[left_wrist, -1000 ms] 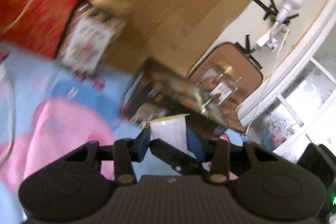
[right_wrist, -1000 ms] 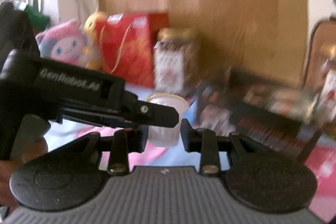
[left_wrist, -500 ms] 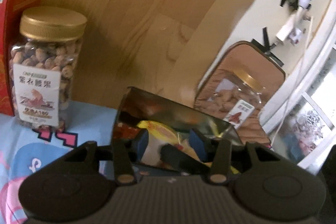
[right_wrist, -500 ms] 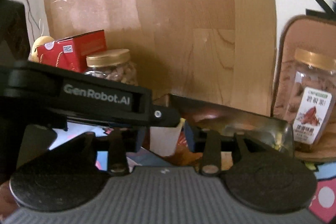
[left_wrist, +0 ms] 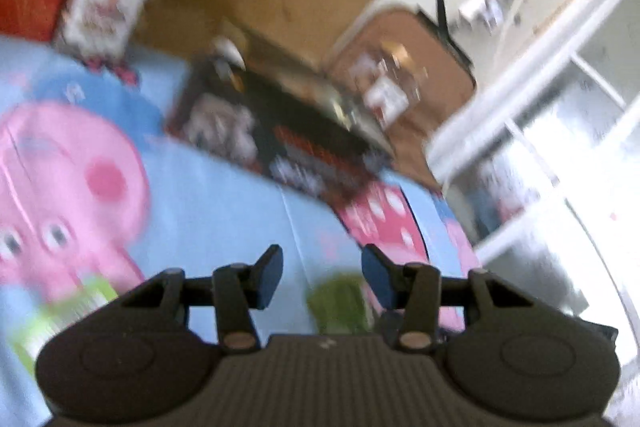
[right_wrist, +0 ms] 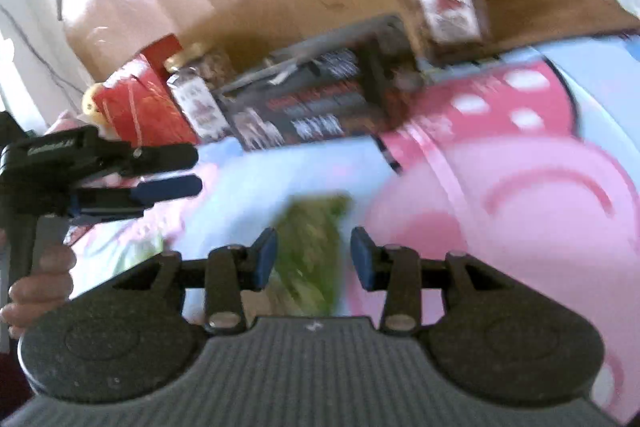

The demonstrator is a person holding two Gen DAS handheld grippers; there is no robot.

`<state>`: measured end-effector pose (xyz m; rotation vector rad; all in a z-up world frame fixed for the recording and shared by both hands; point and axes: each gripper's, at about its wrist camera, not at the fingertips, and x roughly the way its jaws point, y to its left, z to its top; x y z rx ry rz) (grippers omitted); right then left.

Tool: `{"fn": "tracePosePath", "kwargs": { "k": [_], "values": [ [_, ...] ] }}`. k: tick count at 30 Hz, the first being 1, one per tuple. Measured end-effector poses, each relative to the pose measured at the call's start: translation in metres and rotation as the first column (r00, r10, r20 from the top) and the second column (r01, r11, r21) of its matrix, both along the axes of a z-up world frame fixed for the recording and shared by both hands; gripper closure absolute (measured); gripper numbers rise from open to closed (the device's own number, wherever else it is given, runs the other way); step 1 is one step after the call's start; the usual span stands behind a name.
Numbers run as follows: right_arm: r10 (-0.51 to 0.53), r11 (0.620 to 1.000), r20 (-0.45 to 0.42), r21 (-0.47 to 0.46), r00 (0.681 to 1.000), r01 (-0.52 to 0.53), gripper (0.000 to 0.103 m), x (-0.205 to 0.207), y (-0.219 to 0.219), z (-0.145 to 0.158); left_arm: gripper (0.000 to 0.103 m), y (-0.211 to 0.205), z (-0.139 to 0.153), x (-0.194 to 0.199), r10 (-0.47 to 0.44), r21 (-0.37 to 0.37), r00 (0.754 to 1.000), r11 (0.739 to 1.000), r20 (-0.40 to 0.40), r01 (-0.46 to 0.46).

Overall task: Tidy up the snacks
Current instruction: 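Grasp the green translucent snack bag with the left gripper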

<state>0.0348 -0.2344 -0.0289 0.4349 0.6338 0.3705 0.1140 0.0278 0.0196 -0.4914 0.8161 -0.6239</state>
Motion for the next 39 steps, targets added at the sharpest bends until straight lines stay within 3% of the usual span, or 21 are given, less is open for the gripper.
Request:
{"fn": "tracePosePath", "kwargs": {
  "k": [2,6,8,11,14,16,18,19,22,30,35,39],
  "values": [
    [-0.006,1.000,0.000,0.000,1.000,0.006,0.061,-0.008,-0.001,-0.001,0.059,-0.010,-0.007,-0.005,-0.028,0.012,0.999,1.000,-0.022,0.028],
    [0.014,0.996,0.034,-0.086,0.999,-0.011,0.060,-0.008,0.016,0.003,0.059,-0.026,-0.023,-0.013,-0.075,0.019,0.994,0.997,-0.078,0.076],
    [0.024,0.998,0.033,-0.058,0.999,-0.022,0.058,-0.007,0.014,0.001,0.059,-0.025,-0.023,-0.018,-0.063,0.022,0.997,0.998,-0.055,0.064],
    [0.020,0.999,0.033,-0.051,0.999,-0.018,0.058,0.002,0.017,0.000,0.058,-0.016,-0.024,-0.014,-0.046,-0.003,0.995,0.999,-0.085,0.046],
    [0.028,0.999,0.007,0.017,1.000,-0.028,0.059,0.012,0.019,-0.001,0.051,-0.004,-0.027,-0.008,-0.012,-0.049,0.994,0.999,-0.108,0.007],
    [0.064,0.991,-0.019,0.117,0.998,-0.061,0.062,0.017,0.016,-0.004,0.048,0.008,-0.028,-0.004,0.019,-0.094,0.992,0.995,-0.123,-0.031],
    [0.150,0.953,-0.049,0.271,0.987,-0.132,0.069,0.025,0.015,-0.011,0.049,0.015,-0.030,0.000,0.025,-0.128,0.989,0.991,-0.146,-0.044],
    [0.168,0.943,-0.053,0.301,0.984,-0.144,0.069,0.027,0.018,-0.012,0.049,0.020,-0.029,0.001,0.035,-0.128,0.989,0.990,-0.142,-0.054],
    [0.188,0.960,-0.045,0.220,0.981,-0.174,0.072,0.027,0.036,-0.008,0.048,0.027,-0.027,-0.001,0.060,-0.115,0.990,0.991,-0.129,-0.075],
    [0.232,0.956,0.000,0.184,0.973,-0.228,0.083,0.021,0.047,-0.002,0.048,0.032,-0.023,-0.018,0.065,-0.072,0.995,0.995,-0.077,-0.070],
    [0.263,0.949,0.140,0.139,0.955,-0.282,0.084,0.009,0.061,0.025,0.043,0.052,0.005,-0.038,0.088,-0.117,0.996,0.990,0.028,-0.084],
    [0.295,0.941,0.264,0.085,0.918,-0.327,0.084,-0.009,0.077,0.052,0.041,0.065,0.035,-0.064,0.113,-0.108,0.983,0.989,0.144,-0.098]
  ]
}}
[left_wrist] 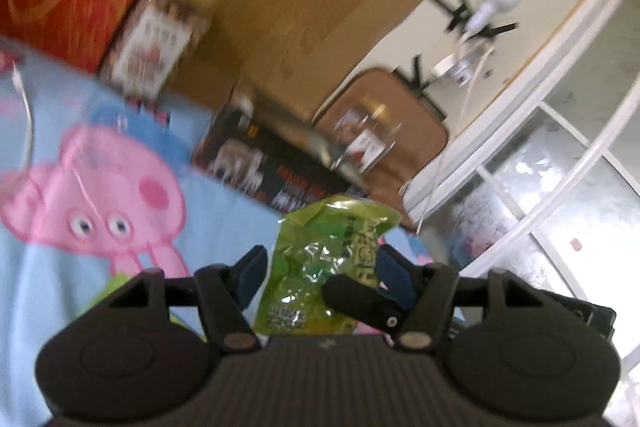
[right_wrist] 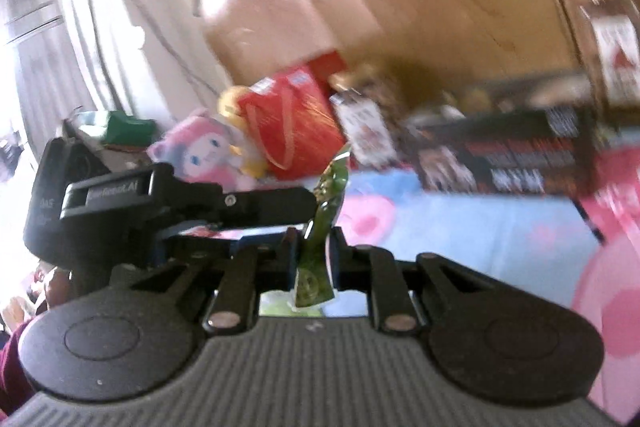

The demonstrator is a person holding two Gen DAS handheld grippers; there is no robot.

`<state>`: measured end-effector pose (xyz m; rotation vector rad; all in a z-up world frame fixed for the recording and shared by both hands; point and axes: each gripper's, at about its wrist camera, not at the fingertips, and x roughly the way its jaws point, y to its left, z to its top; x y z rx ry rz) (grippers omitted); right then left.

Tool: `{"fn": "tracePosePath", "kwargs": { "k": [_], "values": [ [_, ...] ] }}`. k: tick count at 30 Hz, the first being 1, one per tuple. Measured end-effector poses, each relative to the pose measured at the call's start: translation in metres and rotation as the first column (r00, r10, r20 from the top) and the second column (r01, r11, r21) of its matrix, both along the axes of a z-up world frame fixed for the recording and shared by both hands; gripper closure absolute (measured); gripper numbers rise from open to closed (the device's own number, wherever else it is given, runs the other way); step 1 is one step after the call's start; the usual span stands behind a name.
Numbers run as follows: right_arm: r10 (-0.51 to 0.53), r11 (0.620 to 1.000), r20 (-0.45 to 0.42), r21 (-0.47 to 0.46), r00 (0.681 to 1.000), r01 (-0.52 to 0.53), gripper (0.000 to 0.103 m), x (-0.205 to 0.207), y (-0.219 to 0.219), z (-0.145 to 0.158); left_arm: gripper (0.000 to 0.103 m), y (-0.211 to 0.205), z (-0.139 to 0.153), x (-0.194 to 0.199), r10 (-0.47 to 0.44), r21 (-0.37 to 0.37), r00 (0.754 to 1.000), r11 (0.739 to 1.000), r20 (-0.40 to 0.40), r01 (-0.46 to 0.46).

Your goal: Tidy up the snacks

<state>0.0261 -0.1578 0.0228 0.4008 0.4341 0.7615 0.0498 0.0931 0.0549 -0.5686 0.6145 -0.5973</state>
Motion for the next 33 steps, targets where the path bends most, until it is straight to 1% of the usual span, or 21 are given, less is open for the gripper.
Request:
{"fn": "tracePosePath", "kwargs": {
  "k": [2,3,5,7,9,11,14,15,17,19,21,22,25,27,29,33],
  "values": [
    [0.033,0.999,0.044,0.005,0.998,-0.034,0.084,-0.009,0.006,0.006,0.040,0.004,0.011,-0.017,0.014,0.031,0.998,0.999,0.060,-0.016],
    [0.061,0.998,0.057,-0.001,0.997,-0.061,0.084,-0.014,0.010,0.007,0.039,0.005,0.013,-0.025,0.019,0.050,0.997,0.998,0.076,-0.023],
    [0.107,0.994,0.040,-0.026,0.993,-0.106,0.084,-0.020,0.019,0.005,0.037,0.006,0.012,-0.036,0.030,0.089,0.997,0.995,0.073,-0.037],
    [0.144,0.989,-0.005,-0.034,0.990,-0.144,0.083,-0.024,0.025,0.001,0.037,0.007,0.005,-0.046,0.044,0.127,0.998,0.991,0.048,-0.050],
    [0.180,0.983,-0.058,-0.038,0.982,-0.182,0.082,-0.027,0.033,-0.010,0.037,0.010,-0.006,-0.057,0.059,0.152,0.998,0.986,0.020,-0.062],
    [0.203,0.977,-0.109,-0.048,0.973,-0.209,0.082,-0.030,0.040,-0.021,0.037,0.015,-0.021,-0.065,0.079,0.154,0.997,0.985,-0.024,-0.074],
    [0.213,0.964,-0.189,-0.117,0.959,-0.237,0.081,-0.032,0.056,-0.037,0.037,0.024,-0.041,-0.069,0.101,0.135,0.990,0.987,-0.102,-0.086],
    [0.203,0.959,-0.202,-0.156,0.958,-0.236,0.082,-0.033,0.061,-0.040,0.037,0.026,-0.045,-0.069,0.105,0.132,0.988,0.987,-0.117,-0.090],
    [0.200,0.956,-0.178,-0.179,0.963,-0.232,0.078,-0.040,0.061,-0.039,0.037,0.030,-0.049,-0.072,0.122,0.137,0.985,0.985,-0.124,-0.105],
    [0.194,0.954,-0.161,-0.199,0.968,-0.224,0.063,-0.043,0.061,-0.035,0.035,0.034,-0.047,-0.074,0.129,0.140,0.985,0.984,-0.114,-0.113],
    [0.167,0.957,-0.140,-0.216,0.976,-0.195,0.053,-0.047,0.059,-0.033,0.033,0.036,-0.046,-0.075,0.122,0.134,0.987,0.985,-0.106,-0.108],
    [0.156,0.958,-0.137,-0.220,0.978,-0.184,0.051,-0.047,0.058,-0.033,0.031,0.037,-0.045,-0.075,0.116,0.133,0.988,0.986,-0.103,-0.102],
    [0.139,0.963,-0.147,-0.211,0.979,-0.169,0.049,-0.050,0.048,-0.035,0.031,0.034,-0.046,-0.075,0.097,0.132,0.990,0.988,-0.107,-0.082],
    [0.127,0.965,-0.151,-0.211,0.980,-0.158,0.049,-0.049,0.047,-0.035,0.031,0.031,-0.047,-0.072,0.073,0.117,0.990,0.991,-0.117,-0.060],
    [0.102,0.965,-0.142,-0.224,0.985,-0.133,0.049,-0.051,0.046,-0.035,0.031,0.028,-0.048,-0.071,0.047,0.102,0.992,0.994,-0.121,-0.035],
    [0.086,0.964,-0.122,-0.242,0.989,-0.114,0.049,-0.054,0.048,-0.032,0.031,0.022,-0.048,-0.071,0.001,0.089,0.994,0.996,-0.113,0.010]
  ]
}}
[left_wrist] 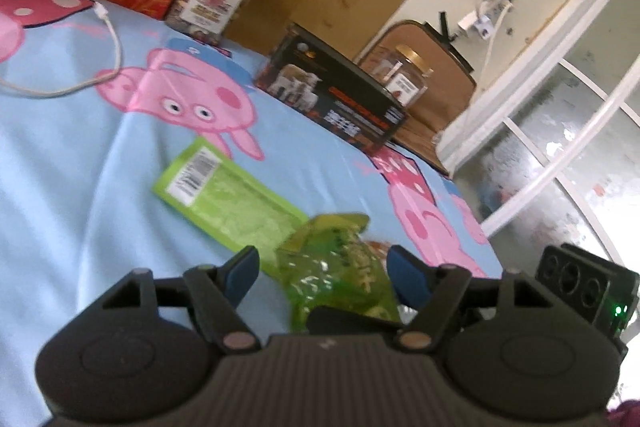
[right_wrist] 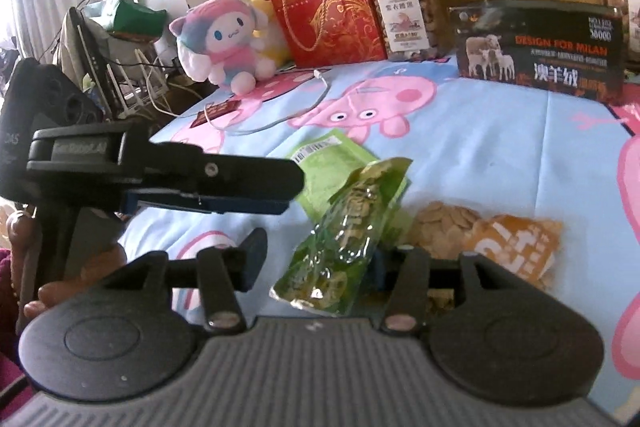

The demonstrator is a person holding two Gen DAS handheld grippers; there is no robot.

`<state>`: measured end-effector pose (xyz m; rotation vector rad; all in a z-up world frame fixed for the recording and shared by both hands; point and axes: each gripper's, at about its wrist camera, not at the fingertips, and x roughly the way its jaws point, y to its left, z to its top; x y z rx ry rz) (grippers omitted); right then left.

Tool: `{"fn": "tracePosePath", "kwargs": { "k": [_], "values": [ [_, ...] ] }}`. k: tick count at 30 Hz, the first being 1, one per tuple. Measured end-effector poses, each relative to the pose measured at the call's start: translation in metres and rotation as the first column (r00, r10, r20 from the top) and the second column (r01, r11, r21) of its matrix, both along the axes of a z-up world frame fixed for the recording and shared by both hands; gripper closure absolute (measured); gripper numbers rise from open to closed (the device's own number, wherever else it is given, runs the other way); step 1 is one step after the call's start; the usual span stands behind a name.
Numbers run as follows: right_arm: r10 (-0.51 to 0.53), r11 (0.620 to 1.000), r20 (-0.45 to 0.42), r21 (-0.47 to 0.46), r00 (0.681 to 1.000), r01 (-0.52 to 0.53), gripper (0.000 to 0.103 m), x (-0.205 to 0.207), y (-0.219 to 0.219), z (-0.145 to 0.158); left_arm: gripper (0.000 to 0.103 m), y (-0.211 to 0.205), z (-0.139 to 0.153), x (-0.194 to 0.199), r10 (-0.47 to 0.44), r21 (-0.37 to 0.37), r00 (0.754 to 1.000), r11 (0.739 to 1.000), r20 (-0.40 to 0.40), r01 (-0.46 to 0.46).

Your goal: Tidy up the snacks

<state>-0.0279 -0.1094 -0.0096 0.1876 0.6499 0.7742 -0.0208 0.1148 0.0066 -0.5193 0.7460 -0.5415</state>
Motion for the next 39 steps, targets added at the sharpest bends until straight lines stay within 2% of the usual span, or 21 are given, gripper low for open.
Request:
{"fn": "tracePosePath", "kwargs": {
  "k": [3,5,7,9,12,13,15,16,18,21,23,29,31,32,34,36,39],
  "values": [
    [0.036,0.998,0.087,-0.061,0.996,-0.030,0.049,-0.007,0.011,0.003,0.031,-0.004,-0.004,0.002,-0.013,0.001,1.000,1.000,-0.017,0.013],
    [0.024,0.991,0.153,-0.131,0.988,-0.004,0.049,-0.011,0.013,0.001,0.031,-0.004,-0.008,0.003,-0.015,-0.002,0.999,1.000,-0.035,0.015],
    [0.001,0.990,0.144,-0.140,0.990,0.020,0.048,-0.006,0.007,-0.001,0.031,-0.003,-0.010,0.004,-0.019,-0.014,0.999,1.000,-0.046,0.019],
    [-0.002,0.996,0.106,-0.091,0.994,0.012,0.049,-0.001,-0.004,-0.002,0.030,-0.005,-0.010,0.005,-0.024,-0.011,0.999,1.000,-0.046,0.023],
    [0.003,0.996,0.111,-0.089,0.994,0.007,0.050,-0.005,-0.006,-0.002,0.030,-0.008,-0.009,0.006,-0.034,0.001,0.999,0.999,-0.042,0.034],
    [0.005,0.996,0.115,-0.091,0.993,0.006,0.053,-0.007,-0.006,-0.003,0.028,-0.010,-0.009,0.006,-0.037,0.006,0.999,0.999,-0.040,0.037],
    [0.010,0.995,0.128,-0.099,0.992,0.003,0.068,-0.009,-0.004,-0.005,0.026,-0.011,-0.008,0.006,-0.040,0.011,0.998,0.999,-0.039,0.040],
    [0.014,0.996,0.134,-0.091,0.991,-0.002,0.071,-0.009,-0.003,-0.004,0.026,-0.011,-0.008,0.006,-0.040,0.014,0.998,0.999,-0.038,0.040],
    [0.028,0.996,0.189,-0.085,0.982,-0.012,0.074,-0.016,-0.001,-0.003,0.026,-0.010,-0.008,0.006,-0.039,0.007,0.998,0.999,-0.043,0.039],
    [0.046,0.992,0.304,-0.127,0.951,-0.008,0.078,-0.030,0.005,0.000,0.021,-0.002,-0.008,0.005,-0.022,-0.010,0.999,1.000,-0.044,0.021],
    [0.032,0.994,0.320,-0.109,0.947,0.003,0.082,-0.030,0.002,-0.001,0.020,0.002,-0.008,0.005,-0.006,-0.021,0.999,1.000,-0.045,0.005],
    [0.005,0.999,0.205,0.034,0.979,-0.012,0.086,-0.010,-0.017,-0.004,0.018,-0.003,-0.015,0.016,-0.054,-0.110,0.996,0.993,-0.068,0.047],
    [0.003,0.995,0.138,0.101,0.990,-0.017,0.086,-0.004,-0.024,-0.005,0.018,-0.009,-0.017,0.020,-0.081,-0.148,0.994,0.987,-0.073,0.069],
    [0.003,0.986,0.082,0.165,0.997,-0.017,0.086,0.000,-0.031,-0.007,0.019,-0.011,-0.017,0.022,-0.084,-0.163,0.993,0.984,-0.077,0.071],
    [0.007,0.956,-0.024,0.292,1.000,0.000,0.087,0.008,-0.047,-0.012,0.020,-0.013,-0.018,0.028,-0.100,-0.204,0.991,0.976,-0.091,0.080],
    [0.011,0.913,-0.123,0.405,0.992,0.040,0.087,0.018,-0.063,-0.019,0.027,-0.015,-0.015,0.033,-0.103,-0.229,0.991,0.970,-0.089,0.081],
    [0.016,0.840,-0.213,0.533,0.977,0.102,0.087,0.026,-0.085,-0.024,0.036,-0.017,-0.007,0.041,-0.111,-0.256,0.992,0.962,-0.064,0.091]
  ]
}}
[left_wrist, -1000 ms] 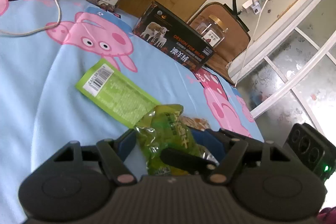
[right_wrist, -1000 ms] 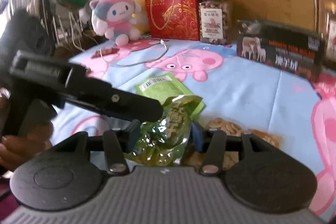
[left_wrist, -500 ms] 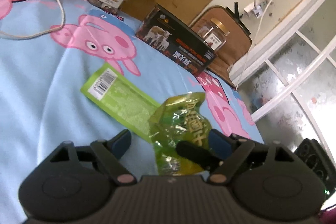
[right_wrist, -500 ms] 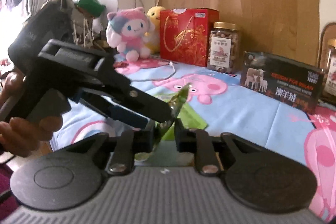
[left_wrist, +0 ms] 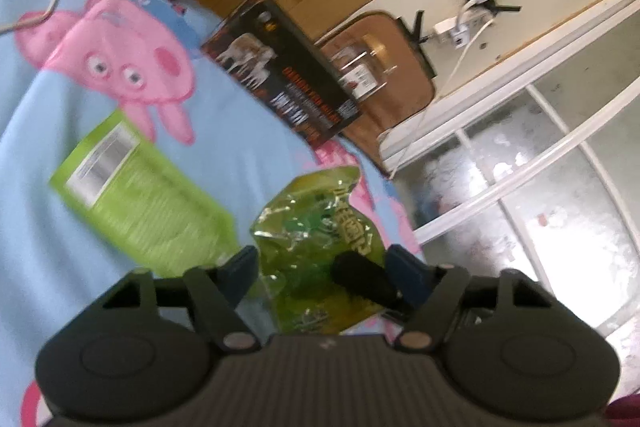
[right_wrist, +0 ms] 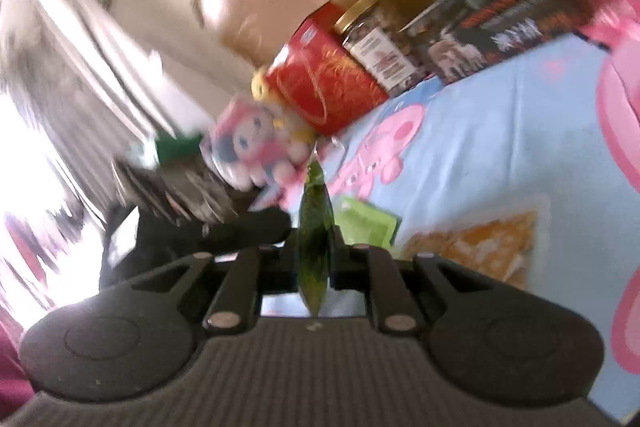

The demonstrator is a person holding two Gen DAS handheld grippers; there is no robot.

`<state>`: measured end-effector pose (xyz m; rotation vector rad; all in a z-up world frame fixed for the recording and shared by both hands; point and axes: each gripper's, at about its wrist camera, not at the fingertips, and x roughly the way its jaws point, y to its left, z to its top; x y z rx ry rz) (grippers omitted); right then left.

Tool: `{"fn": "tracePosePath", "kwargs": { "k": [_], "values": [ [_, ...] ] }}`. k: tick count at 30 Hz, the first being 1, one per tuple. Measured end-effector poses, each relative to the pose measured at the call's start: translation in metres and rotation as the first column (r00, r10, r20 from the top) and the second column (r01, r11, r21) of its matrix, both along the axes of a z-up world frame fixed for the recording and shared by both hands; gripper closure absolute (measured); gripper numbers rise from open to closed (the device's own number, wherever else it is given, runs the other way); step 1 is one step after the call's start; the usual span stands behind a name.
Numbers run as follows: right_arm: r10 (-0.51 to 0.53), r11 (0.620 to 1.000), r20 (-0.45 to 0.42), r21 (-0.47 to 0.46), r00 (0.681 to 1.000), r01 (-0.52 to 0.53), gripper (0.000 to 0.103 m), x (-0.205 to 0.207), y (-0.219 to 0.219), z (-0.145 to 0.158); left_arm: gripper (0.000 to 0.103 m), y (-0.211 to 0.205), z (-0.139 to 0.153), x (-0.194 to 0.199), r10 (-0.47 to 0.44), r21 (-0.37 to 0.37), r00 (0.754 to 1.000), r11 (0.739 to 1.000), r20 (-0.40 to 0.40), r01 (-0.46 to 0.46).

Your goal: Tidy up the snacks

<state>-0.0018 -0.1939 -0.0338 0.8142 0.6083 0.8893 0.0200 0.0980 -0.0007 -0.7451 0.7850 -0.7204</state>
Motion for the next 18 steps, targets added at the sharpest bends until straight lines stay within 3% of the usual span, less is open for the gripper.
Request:
{"fn": "tracePosePath", "kwargs": {
  "k": [4,6,7,11,14,18],
  "values": [
    [0.019,0.972,-0.099,0.235,0.995,0.005,0.088,0.011,-0.027,-0.007,0.036,-0.004,0.010,0.014,-0.024,-0.050,0.999,0.998,0.023,0.025],
    [0.022,0.962,-0.118,0.274,0.993,0.012,0.088,0.015,-0.032,-0.007,0.039,-0.013,0.015,0.021,-0.040,-0.042,0.999,0.998,0.036,0.041],
    [0.022,0.961,-0.121,0.277,0.992,0.012,0.088,0.016,-0.033,-0.007,0.049,-0.017,0.018,0.024,-0.051,-0.038,0.998,0.998,0.045,0.052],
    [-0.041,0.979,-0.099,0.196,0.994,0.060,0.087,0.022,-0.037,0.005,0.064,-0.032,0.034,0.041,-0.055,0.021,0.994,0.998,0.098,0.053],
    [-0.077,0.986,-0.049,0.146,0.996,0.084,0.087,0.035,-0.043,0.023,0.064,-0.037,0.048,0.061,-0.065,0.021,0.991,0.998,0.116,0.063],
    [-0.161,0.986,0.110,-0.025,0.981,0.165,0.084,0.058,-0.042,0.061,0.062,-0.048,0.070,0.100,-0.051,0.040,0.984,0.998,0.173,0.045]
  ]
}}
